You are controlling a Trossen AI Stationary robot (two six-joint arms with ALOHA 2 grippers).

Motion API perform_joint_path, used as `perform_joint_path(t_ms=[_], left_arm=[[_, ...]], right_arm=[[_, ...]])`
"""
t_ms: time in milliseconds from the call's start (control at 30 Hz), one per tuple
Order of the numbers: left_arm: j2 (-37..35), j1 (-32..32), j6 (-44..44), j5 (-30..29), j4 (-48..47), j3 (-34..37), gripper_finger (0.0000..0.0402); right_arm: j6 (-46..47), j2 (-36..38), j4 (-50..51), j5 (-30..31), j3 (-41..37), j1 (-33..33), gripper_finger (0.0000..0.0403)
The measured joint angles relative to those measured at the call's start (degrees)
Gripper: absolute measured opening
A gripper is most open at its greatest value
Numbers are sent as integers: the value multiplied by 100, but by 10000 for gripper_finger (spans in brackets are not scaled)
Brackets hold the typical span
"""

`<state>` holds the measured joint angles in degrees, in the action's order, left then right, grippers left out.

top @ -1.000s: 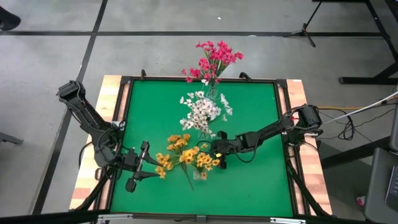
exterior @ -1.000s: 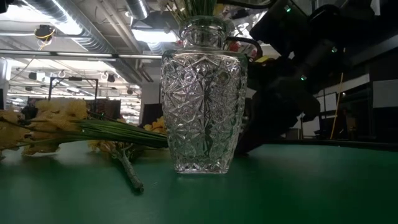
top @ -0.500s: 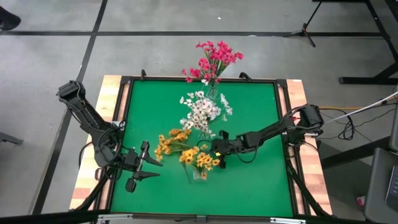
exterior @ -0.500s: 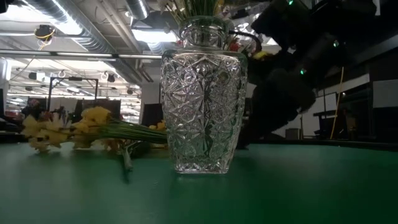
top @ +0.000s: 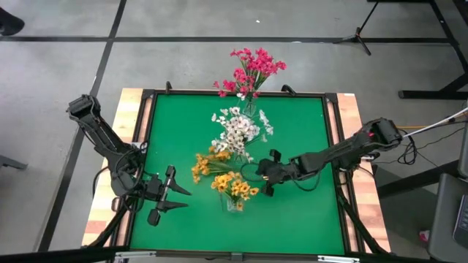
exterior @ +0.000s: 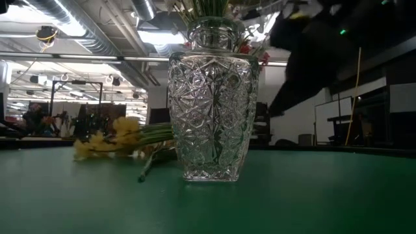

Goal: Sort flowers into vase by color
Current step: Put the bottom yellow flowers into the bottom transparent vase

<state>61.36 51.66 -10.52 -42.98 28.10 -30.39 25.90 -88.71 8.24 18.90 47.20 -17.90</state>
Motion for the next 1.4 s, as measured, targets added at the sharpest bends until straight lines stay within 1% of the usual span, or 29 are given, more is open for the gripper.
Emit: perform_joint_path(t_ms=[133, 367, 433, 500, 567, 700, 767, 867, 1033, 1100, 1167, 1233, 1300, 1400], left_arm=[[0, 1, -3, -2, 2, 0, 159], [-2, -2, -1, -49, 2, 0, 159], [-1, -2, -1, -94, 3, 0, 159], [0, -2, -1, -105, 4, 0, 159], [0, -3, 6, -105, 2, 0, 159], [0, -4, 8, -271, 3, 0, 159], [-1, -4, 4, -346, 3, 0, 159], [0, -4, 4, -345, 4, 0, 159], [0, -4, 1, -346, 2, 0, 159], [0, -4, -1, -345, -1, 0, 159], [0, -4, -1, -348, -15, 0, 159], [0, -4, -1, -365, -15, 0, 159], [-1, -4, -2, -408, -15, 0, 159], [0, -4, -3, -429, -19, 0, 159]], right_arm=[[89, 406, 194, 323, 0, -274, 0], [93, 934, 229, 948, 0, -671, 0], [123, 1016, 319, 920, 0, -728, 0], [203, 1053, 492, 702, 0, -723, 0], [223, 1037, 634, 621, 0, -722, 4], [77, 758, 602, 689, 0, -611, 21], [-60, 572, 411, 684, 0, -526, 39], [-124, 232, 145, 579, 0, -370, 84], [-272, -266, -384, 543, -2, -137, 176], [-424, -400, -743, 478, -2, -53, 199], [-577, -517, -1013, 372, 0, 46, 209], [-681, -674, -1227, 201, 0, 156, 211], [-705, -847, -1372, -64, -1, 268, 208], [-860, -1142, -1862, -392, -2, 386, 198]])
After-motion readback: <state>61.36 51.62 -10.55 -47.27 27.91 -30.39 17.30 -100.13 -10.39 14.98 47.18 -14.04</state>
